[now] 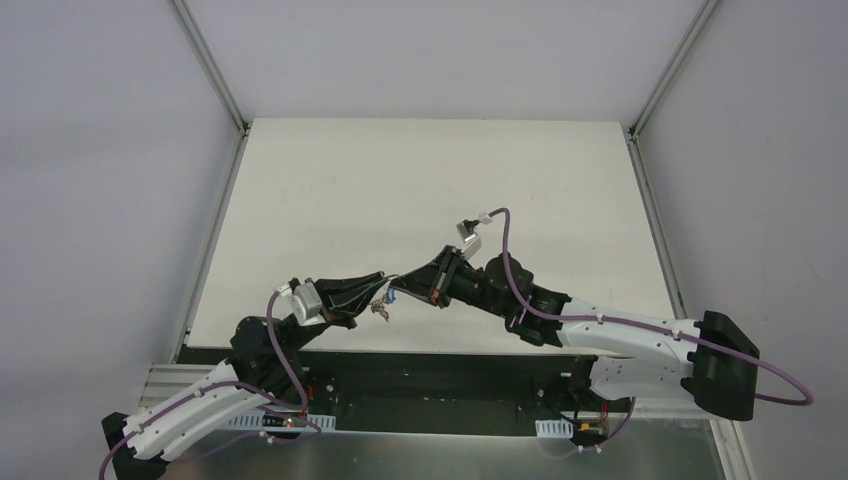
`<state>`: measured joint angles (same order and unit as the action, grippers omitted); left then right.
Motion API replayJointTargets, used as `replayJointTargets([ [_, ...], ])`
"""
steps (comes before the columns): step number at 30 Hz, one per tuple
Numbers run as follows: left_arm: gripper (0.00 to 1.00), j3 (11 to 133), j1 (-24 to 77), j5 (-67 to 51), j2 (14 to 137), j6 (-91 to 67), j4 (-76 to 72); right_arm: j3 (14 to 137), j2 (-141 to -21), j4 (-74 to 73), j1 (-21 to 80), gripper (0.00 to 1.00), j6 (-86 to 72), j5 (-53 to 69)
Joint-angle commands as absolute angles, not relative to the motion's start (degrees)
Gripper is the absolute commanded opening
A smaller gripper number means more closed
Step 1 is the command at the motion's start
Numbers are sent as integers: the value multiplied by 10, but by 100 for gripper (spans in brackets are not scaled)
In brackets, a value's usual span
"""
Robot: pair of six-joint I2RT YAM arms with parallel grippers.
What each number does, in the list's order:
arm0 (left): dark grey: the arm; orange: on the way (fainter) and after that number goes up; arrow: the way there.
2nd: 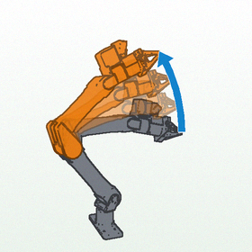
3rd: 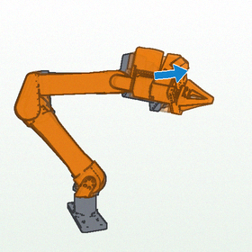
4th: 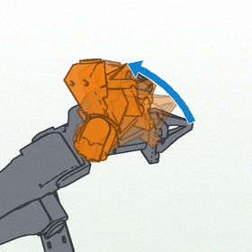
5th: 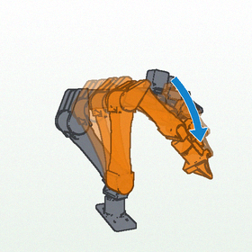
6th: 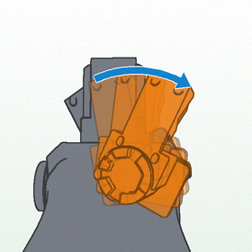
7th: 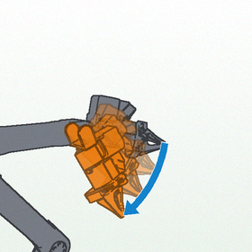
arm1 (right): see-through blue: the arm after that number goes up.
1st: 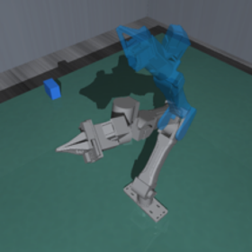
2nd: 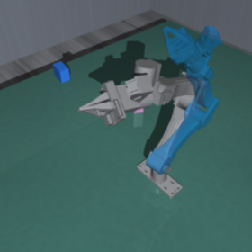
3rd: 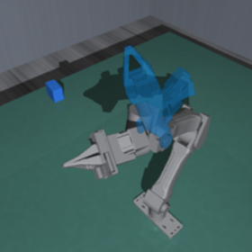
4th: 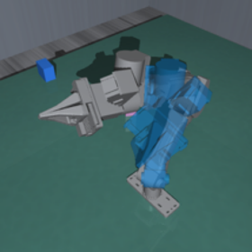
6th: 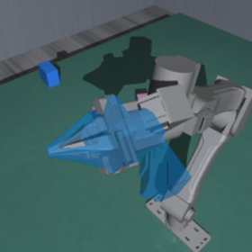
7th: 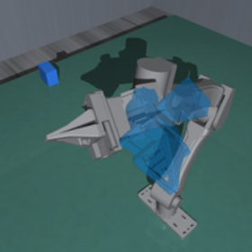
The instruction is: Put the keys on the keyring
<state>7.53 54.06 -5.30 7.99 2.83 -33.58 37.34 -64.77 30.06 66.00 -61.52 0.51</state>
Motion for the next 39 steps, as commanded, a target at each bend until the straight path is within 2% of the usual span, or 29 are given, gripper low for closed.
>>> replayJointTargets([
  [1, 0, 92, 546, -33, 80, 42, -362, 406, -632, 317, 663, 0, -617, -6],
  [6, 0, 92, 546, 14, 75, 45, -348, 422, -592, 210, 662, 0, -566, -31],
  [14, 0, 101, 546, 79, 87, 38, -325, 497, -577, -211, 645, 0, -409, -169],
  [19, 0, 101, 546, 89, 88, 36, -325, 548, -635, -401, 620, 0, -341, -250],
  [23, 0, 102, 546, 90, 91, 35, -324, 591, -736, -467, 627, 0, -301, -279],
  [24, 0, 102, 546, 91, 93, 36, -324, 598, -751, -452, 635, 10, -295, -274],
  [26, 0, 102, 546, 92, 96, 36, -324, 602, -767, -402, 652, 37, -279, -250],
  [28, 0, 103, 547, 92, 97, 38, -324, 604, -767, -366, 655, 48, -277, -248],
  [32, 0, 101, 546, 93, 96, 39, -323, 601, -743, -350, 653, 56, -278, -288],
  [39, 0, 102, 546, 91, 93, 35, -320, 560, -711, -348, 624, 57, -314, -257],
])
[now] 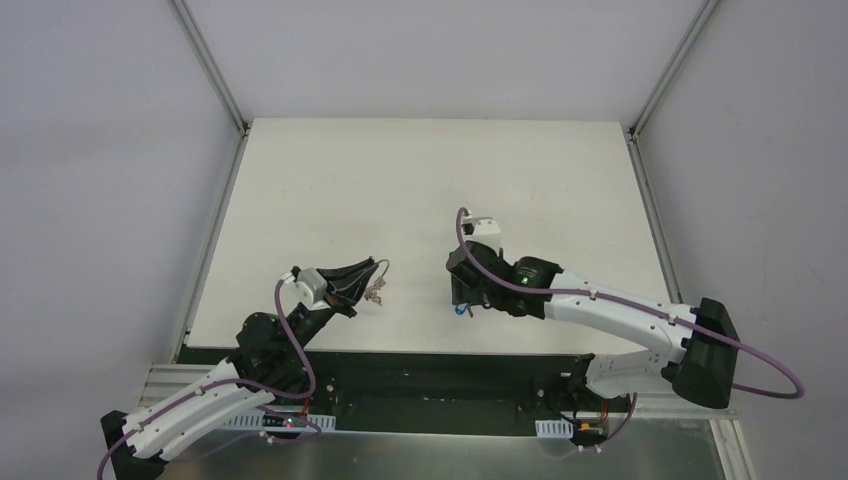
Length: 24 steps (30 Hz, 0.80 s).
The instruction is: Put the keys on the keyring
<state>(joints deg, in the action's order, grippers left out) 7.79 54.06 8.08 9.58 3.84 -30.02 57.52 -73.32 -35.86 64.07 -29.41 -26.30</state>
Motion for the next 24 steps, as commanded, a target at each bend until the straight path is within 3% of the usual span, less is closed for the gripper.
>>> replayJointTargets([
  [1, 0, 102, 546, 91, 92, 34, -320, 554, -714, -346, 617, 57, -322, -246],
  [9, 0, 105, 546, 88, 95, 31, -318, 548, -774, -316, 593, 50, -324, -204],
  [16, 0, 106, 546, 88, 95, 30, -314, 571, -844, -287, 580, 35, -299, -159],
  [24, 0, 108, 546, 89, 91, 28, -309, 581, -898, -265, 581, 35, -331, -155],
])
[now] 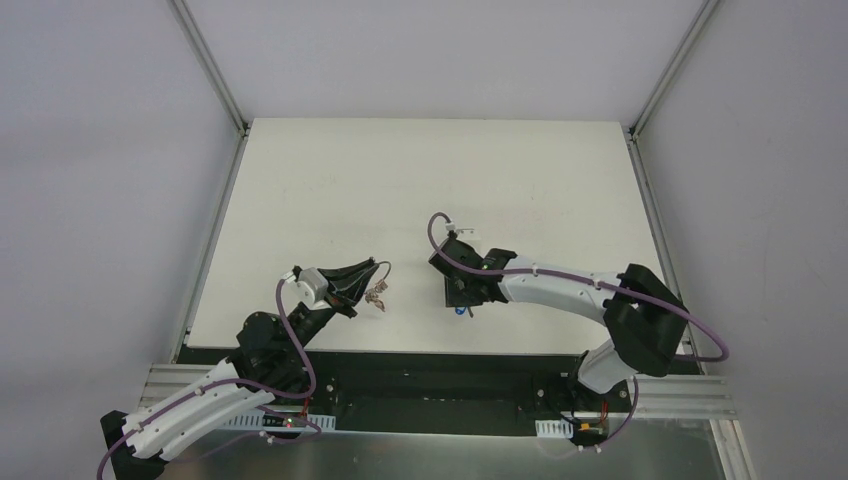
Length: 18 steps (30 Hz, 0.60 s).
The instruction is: Put the keys on the keyring
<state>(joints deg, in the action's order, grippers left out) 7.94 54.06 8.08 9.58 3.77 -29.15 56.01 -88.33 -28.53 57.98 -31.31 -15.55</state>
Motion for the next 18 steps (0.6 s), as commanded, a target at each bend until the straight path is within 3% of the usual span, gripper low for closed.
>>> replayJointTargets([
  [1, 0, 108, 546, 89, 91, 28, -309, 580, -903, -261, 582, 35, -336, -159],
  [18, 0, 107, 546, 91, 88, 27, -307, 596, -959, -249, 582, 33, -352, -267],
])
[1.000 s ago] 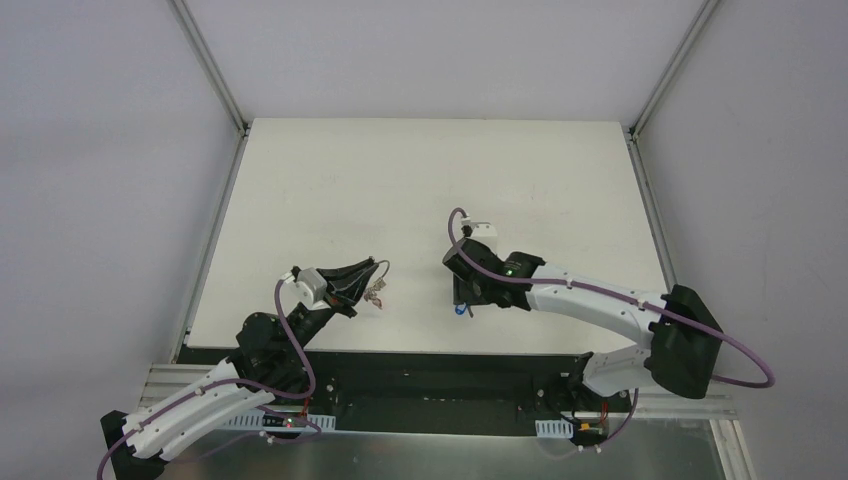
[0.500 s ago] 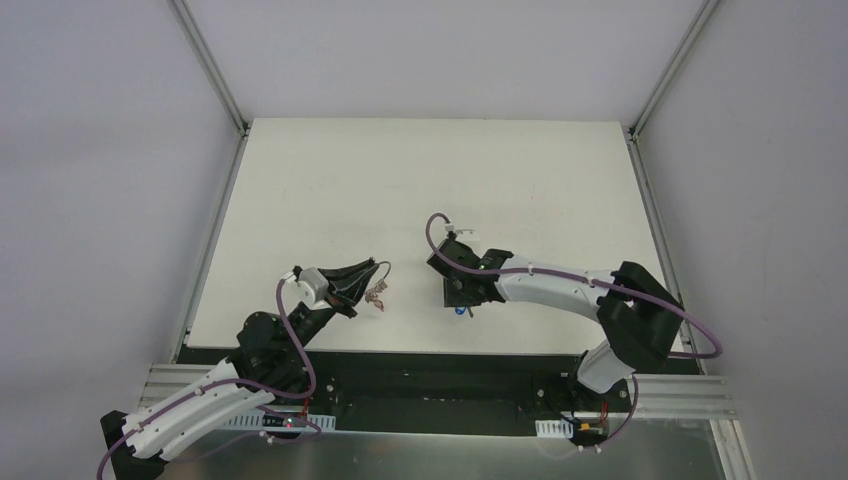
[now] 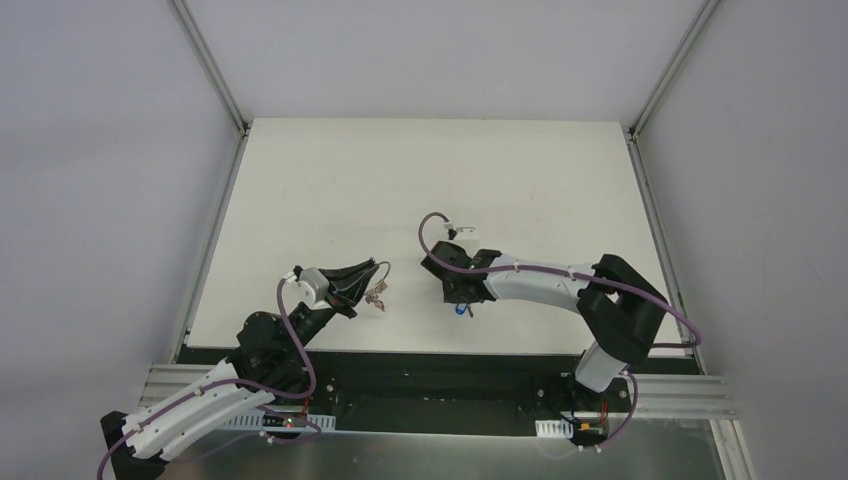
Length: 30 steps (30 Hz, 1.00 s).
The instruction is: Put the keys on the keyring
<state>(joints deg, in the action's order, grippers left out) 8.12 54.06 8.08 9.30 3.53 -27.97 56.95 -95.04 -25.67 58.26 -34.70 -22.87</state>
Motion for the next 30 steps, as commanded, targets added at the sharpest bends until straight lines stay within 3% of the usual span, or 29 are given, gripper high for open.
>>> replayJointTargets([
  [1, 0, 107, 546, 91, 88, 27, -307, 598, -963, -249, 582, 33, -351, -269],
  [24, 0, 110, 546, 87, 97, 25, -306, 572, -984, -293, 607, 18, -361, -237],
  [28, 0, 111, 546, 87, 95, 25, -305, 549, -976, -274, 608, 0, -371, -197],
  [30, 0, 111, 546, 87, 94, 25, -305, 537, -974, -262, 610, 0, -375, -182],
])
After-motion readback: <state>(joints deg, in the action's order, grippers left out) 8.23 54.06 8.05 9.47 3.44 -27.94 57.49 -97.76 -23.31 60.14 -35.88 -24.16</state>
